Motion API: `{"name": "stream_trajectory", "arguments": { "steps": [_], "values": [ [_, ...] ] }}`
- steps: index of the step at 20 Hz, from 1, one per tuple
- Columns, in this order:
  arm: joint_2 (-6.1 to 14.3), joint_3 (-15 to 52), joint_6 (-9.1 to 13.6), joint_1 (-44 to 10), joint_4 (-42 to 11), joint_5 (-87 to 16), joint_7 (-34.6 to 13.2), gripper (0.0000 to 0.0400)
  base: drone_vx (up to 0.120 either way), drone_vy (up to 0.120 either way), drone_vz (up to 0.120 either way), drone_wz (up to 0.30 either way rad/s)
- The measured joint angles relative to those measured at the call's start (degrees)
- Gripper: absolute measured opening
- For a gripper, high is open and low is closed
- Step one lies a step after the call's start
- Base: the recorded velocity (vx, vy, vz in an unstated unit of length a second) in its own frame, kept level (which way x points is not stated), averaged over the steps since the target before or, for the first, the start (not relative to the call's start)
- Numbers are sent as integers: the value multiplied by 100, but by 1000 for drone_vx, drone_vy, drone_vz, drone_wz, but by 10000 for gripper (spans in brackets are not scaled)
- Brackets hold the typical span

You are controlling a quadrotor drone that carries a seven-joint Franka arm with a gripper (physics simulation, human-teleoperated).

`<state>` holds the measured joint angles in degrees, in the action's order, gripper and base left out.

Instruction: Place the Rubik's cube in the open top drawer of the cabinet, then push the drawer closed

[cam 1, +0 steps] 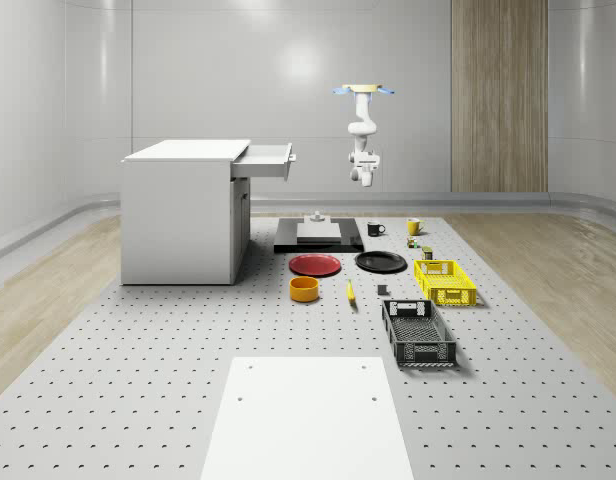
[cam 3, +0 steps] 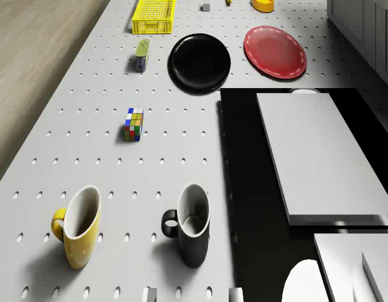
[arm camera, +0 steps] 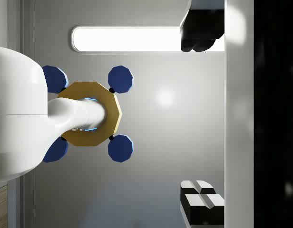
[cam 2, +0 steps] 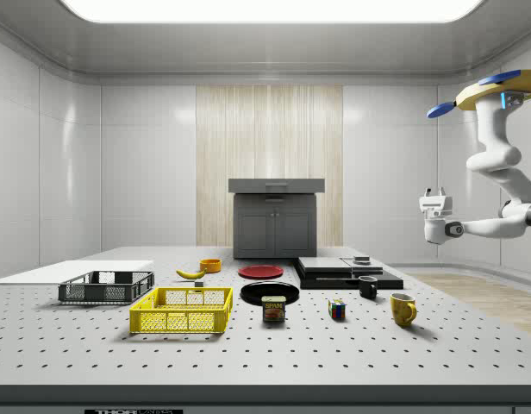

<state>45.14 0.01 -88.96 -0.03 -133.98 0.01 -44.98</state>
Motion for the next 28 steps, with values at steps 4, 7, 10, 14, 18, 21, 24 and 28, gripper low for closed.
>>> {"name": "stream_trajectory", "arguments": {
  "steps": [4,7,10,14,18,21,24,28],
  "values": [
    [-72,6,395,-11,485,4,7,400,120,120,0,0],
    [-186,9,637,-18,855,7,10,400,120,120,0,0],
    [-306,13,832,-23,1183,9,12,400,120,120,0,0],
    [-418,16,995,-28,1476,11,14,400,120,120,0,0],
    [-471,19,1069,-33,1621,12,16,400,120,120,0,0],
    [-486,20,1089,-35,1669,13,17,400,120,120,0,0],
    [-489,22,1093,-38,1689,14,18,400,120,120,0,0],
    [-484,24,1085,-41,1694,14,19,400,120,120,0,0]
  ]
}}
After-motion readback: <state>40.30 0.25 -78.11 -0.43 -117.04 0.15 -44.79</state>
